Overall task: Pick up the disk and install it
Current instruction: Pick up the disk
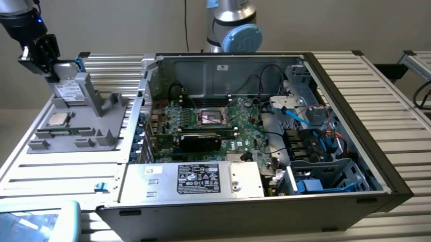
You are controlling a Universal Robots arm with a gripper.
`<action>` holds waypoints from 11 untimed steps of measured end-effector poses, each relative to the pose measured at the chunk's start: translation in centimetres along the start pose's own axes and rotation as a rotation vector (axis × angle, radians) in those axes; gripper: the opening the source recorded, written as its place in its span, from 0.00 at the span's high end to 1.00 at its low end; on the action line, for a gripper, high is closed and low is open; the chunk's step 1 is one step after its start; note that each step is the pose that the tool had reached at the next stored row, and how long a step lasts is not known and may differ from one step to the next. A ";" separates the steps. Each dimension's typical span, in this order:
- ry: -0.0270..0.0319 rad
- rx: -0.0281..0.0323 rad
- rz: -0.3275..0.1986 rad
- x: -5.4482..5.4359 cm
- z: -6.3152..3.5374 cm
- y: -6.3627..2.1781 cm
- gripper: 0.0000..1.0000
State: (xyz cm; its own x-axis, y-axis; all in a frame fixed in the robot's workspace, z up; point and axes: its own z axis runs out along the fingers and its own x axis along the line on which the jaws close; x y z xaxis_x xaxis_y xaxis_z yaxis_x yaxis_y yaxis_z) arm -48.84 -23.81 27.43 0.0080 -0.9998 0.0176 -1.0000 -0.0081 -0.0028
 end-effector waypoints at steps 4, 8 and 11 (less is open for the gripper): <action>0.0000 0.0001 0.000 0.0 0.01 0.00 0.63; 0.0000 0.0002 0.000 0.0 0.01 0.00 0.63; 0.0000 0.0009 0.000 0.0 -0.27 0.00 0.63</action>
State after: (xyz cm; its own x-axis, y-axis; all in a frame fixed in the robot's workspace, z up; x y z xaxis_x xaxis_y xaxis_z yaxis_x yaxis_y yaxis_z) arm -48.83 -23.81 27.69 0.0079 -0.9998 0.0176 -1.0000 -0.0080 -0.0036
